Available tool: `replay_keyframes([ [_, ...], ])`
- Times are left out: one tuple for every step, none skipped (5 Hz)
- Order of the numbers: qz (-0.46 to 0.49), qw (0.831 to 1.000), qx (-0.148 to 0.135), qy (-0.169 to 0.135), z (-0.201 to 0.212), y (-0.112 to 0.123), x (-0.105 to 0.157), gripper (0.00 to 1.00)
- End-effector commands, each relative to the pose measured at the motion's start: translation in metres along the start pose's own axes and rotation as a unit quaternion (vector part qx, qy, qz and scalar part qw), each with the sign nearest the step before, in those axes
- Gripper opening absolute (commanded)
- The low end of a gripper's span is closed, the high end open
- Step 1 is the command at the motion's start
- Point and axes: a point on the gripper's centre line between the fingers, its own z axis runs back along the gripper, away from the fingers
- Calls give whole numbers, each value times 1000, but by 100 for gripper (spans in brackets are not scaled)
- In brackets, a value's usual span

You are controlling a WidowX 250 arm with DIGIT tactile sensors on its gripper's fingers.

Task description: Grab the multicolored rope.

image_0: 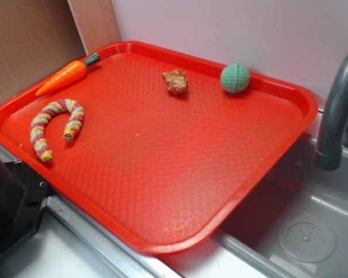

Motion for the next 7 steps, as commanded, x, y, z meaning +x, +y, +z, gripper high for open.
replay_keyframes([
  [122,992,25,-4,-35,56,15,100],
  [242,969,36,-24,-60,99,21,100],
  [358,931,55,-47,-96,128,16,100],
  [415,906,71,-50,-121,135,6,100],
  [425,900,84,-46,-142,135,2,100],
  [420,902,87,-42,-156,134,0,100],
  [421,903,78,-24,-177,146,-8,100],
])
